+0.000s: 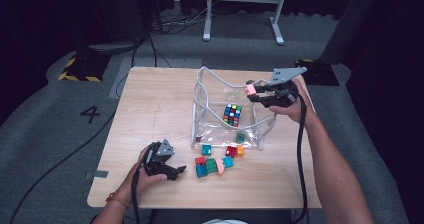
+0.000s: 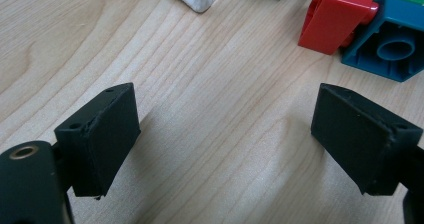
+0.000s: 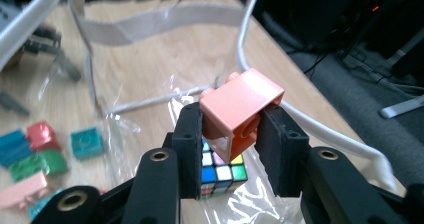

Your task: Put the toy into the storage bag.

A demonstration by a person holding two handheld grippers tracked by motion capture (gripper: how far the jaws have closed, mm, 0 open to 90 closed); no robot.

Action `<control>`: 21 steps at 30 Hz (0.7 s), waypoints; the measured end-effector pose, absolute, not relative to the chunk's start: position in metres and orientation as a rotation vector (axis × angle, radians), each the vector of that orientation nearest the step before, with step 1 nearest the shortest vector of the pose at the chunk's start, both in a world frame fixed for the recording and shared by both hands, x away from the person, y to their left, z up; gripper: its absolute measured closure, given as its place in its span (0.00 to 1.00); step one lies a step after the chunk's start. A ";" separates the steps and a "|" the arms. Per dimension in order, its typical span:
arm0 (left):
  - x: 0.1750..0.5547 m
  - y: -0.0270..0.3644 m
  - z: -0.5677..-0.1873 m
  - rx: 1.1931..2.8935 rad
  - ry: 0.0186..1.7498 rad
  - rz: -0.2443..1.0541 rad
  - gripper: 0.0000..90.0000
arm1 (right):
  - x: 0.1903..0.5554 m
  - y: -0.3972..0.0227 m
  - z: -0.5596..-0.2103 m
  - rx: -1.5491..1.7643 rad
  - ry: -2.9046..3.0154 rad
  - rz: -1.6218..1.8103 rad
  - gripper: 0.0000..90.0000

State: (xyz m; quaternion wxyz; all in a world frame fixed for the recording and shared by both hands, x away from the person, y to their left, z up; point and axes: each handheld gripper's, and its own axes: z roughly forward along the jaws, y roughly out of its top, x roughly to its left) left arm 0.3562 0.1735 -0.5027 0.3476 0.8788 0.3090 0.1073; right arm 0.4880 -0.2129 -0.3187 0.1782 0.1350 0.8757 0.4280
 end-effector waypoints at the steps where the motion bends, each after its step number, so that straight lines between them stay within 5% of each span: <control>1: 0.356 0.173 -0.503 2.279 0.802 0.279 0.13 | 0.489 -0.209 -0.318 0.359 2.491 1.184 0.71; 21: 0.356 0.174 -0.503 2.282 0.799 0.280 0.13 | 0.512 -0.177 -0.325 0.347 2.694 0.784 0.71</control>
